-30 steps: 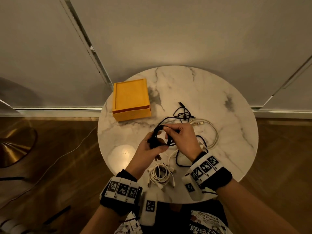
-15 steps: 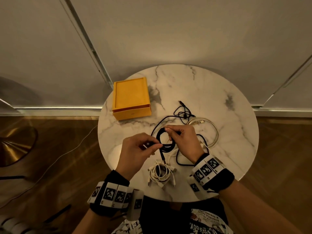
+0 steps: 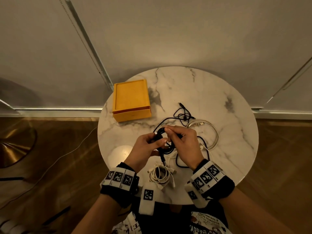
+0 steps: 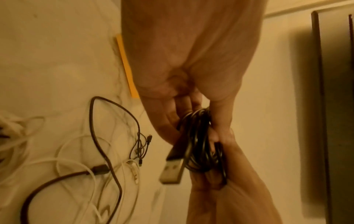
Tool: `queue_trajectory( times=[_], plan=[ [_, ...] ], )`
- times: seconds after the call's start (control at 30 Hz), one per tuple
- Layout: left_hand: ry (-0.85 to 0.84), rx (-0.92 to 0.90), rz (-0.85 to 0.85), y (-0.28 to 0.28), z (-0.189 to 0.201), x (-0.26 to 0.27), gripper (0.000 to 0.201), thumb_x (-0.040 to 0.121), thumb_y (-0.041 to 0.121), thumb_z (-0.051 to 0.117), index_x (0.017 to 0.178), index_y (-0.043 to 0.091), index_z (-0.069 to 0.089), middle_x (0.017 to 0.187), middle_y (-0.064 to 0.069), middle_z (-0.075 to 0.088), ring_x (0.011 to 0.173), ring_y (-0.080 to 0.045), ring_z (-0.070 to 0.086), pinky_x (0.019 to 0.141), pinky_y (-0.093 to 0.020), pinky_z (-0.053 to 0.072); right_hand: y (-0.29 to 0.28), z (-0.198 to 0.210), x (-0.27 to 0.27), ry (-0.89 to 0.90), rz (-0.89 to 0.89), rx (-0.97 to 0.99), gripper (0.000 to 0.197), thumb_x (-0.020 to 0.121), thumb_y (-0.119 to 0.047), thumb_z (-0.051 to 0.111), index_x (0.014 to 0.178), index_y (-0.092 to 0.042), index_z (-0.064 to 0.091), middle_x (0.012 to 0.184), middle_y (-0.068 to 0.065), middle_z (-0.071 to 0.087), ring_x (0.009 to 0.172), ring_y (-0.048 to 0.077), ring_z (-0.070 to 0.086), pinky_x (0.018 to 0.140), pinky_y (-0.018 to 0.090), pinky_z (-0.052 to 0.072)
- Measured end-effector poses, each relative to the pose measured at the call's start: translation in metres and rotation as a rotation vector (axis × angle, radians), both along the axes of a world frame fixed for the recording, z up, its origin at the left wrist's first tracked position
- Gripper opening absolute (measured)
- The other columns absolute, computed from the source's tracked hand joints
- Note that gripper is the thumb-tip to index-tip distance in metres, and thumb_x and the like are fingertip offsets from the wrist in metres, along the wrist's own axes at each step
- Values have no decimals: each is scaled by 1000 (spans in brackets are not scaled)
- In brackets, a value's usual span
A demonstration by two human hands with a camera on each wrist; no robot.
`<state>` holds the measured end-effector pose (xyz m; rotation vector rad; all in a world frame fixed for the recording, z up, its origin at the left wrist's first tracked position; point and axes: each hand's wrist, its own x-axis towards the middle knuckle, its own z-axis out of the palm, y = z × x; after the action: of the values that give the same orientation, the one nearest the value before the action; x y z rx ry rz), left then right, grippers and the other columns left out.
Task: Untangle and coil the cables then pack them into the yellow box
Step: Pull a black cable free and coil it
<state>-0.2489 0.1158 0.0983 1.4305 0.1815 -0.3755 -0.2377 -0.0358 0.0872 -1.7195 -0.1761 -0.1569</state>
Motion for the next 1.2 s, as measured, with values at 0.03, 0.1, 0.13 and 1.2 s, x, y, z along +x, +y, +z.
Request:
queue_trajectory(
  times=[0.03,0.1,0.13,1.2],
  plan=[
    [-23,21,-1,1,1,1,14,84,7,68,95,-2,66,75,-10,69,74,-27,70,65,-36,58,1,0,0,3,3,-5,18,92,-17,63,105,-11,74,85,5,74,75,15,69,73,40,57],
    [-116,158,-3,1,3,4,20,83,7,72,99,-2,64,80,-9,69,74,-29,72,58,-35,56,2,0,0,-7,6,-18,19,92,-17,63,106,-10,74,96,1,75,86,10,70,80,38,57],
    [-163,227,-5,1,4,5,21,82,8,73,100,1,64,82,-7,68,72,-28,72,54,-31,54,1,1,0,-11,5,-24,18,92,-16,63,106,-11,74,97,-1,75,88,8,70,82,37,57],
    [110,-377,-169,31,-25,-31,27,70,16,83,96,22,78,95,0,75,95,-14,70,54,-17,55,-3,13,-19,153,123,146,14,91,-4,60,96,-11,72,61,9,61,56,6,55,55,17,46]
  ],
)
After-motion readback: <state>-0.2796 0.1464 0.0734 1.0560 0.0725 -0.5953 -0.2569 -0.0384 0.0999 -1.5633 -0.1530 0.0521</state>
